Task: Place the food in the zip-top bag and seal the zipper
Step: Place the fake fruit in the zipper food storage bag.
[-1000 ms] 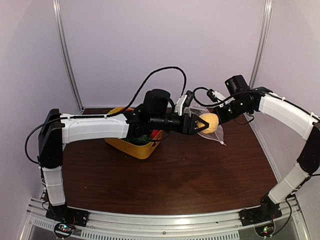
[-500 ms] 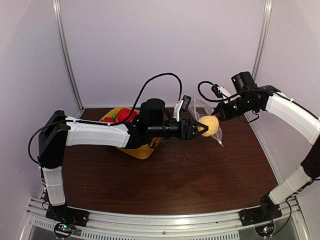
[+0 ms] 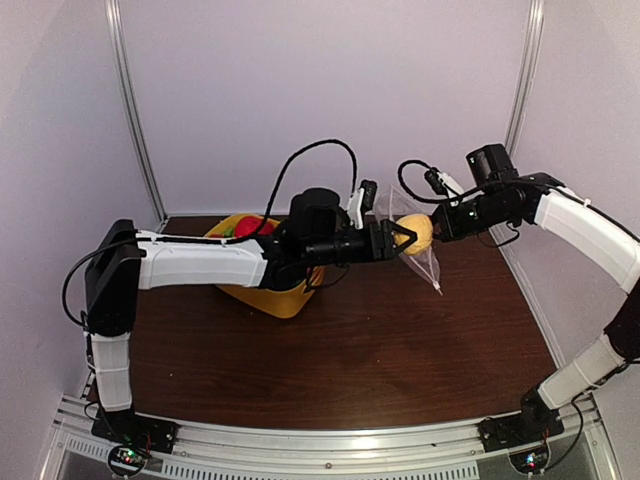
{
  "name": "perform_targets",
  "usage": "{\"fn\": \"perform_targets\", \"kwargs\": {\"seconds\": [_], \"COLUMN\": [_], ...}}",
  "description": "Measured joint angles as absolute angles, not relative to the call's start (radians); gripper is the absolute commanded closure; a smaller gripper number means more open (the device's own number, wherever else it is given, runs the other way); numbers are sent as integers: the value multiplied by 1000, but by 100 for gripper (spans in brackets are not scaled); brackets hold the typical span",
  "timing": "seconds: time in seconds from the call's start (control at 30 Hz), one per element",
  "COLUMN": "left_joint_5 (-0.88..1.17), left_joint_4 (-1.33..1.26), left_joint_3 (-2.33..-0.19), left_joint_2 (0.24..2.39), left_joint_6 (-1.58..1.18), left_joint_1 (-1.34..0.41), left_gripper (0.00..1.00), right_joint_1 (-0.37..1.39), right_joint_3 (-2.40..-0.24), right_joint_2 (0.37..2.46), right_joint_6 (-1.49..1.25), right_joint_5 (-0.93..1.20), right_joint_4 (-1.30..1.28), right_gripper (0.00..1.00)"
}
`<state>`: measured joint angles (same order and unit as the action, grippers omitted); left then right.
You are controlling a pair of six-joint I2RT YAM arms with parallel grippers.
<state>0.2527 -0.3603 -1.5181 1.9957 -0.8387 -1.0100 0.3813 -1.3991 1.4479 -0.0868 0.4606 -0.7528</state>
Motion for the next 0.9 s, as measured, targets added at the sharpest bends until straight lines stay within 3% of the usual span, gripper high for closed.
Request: {"fn": "perform_targets", "kwargs": {"seconds": [0.53, 0.67, 0.9], "left_joint_5": [62, 69, 155], "left_joint_4": [-64, -2, -2], "left_joint_3": [-1794, -1861, -1899], "left_joint_2": [2133, 2189, 2205], "left_joint_6": [-1034, -1037, -1001], "left_joint_1": [-1006, -1005, -1006], "left_gripper": [98, 63, 31], "right_joint_1": [372, 376, 363], "right_joint_3": [-1312, -1302, -1309], "right_joint_2": [1321, 1325, 1361], "right_joint_6": [-113, -125, -152], "right_joint_5": [529, 574, 635], "right_joint_4": [-705, -692, -686], "right_gripper": [100, 100, 100]}}
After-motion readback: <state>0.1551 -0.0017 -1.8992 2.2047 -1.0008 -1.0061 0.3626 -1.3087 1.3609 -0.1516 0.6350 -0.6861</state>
